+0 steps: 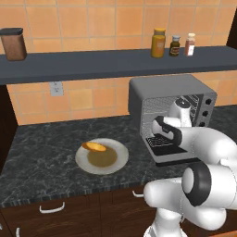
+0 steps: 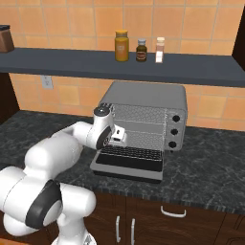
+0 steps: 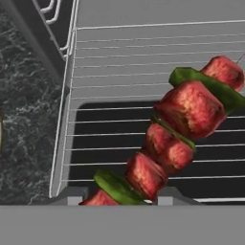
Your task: Pick up the kebab skewer and baguette bread, and place them inside the toaster oven. Close the toaster oven door and start by setting the timer.
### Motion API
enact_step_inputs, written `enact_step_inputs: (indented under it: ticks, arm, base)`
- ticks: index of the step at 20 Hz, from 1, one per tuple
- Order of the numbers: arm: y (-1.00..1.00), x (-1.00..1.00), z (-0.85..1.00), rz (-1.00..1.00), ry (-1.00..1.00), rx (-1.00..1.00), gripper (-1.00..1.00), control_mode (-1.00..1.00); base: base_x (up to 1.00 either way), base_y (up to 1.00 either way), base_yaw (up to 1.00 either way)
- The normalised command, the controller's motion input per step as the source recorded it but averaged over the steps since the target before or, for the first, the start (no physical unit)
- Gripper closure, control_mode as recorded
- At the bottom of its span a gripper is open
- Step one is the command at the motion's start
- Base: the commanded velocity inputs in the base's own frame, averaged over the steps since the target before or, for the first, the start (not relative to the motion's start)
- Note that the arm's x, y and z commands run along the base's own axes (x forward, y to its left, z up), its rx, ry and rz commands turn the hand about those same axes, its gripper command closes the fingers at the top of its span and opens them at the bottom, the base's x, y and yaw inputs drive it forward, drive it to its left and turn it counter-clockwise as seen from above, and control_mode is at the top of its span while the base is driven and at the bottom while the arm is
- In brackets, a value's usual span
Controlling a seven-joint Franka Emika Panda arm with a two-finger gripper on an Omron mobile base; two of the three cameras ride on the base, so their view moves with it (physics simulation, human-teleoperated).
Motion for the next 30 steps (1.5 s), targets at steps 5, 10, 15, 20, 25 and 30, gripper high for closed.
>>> enact_step_inputs:
  ticks: [5, 10, 15, 20, 25, 30]
  arm:
    - [0.0, 0.12, -0.02, -0.02, 0.05, 0.0, -1.0, -1.0]
    - [0.0, 0.0, 0.0, -0.01, 0.01, 0.0, -1.0, -1.0]
    - [0.0, 0.0, 0.01, 0.0, 0.0, 0.0, -1.0, -1.0]
    - [0.17, -0.24, 0.51, 0.0, 0.0, 0.04, -1.0, -1.0]
    - [0.85, -0.71, 0.36, 0.0, 0.0, 0.02, -1.0, -1.0]
    - [1.0, -0.63, 0.23, 0.06, 0.0, 0.0, -1.0, -1.0]
  base:
    - [0.0, 0.0, 0.0]
    - [0.0, 0.0, 0.0]
    - [0.0, 0.0, 0.0]
    - [0.0, 0.0, 0.0]
    - [0.0, 0.0, 0.0]
    - [0.0, 0.0, 0.0]
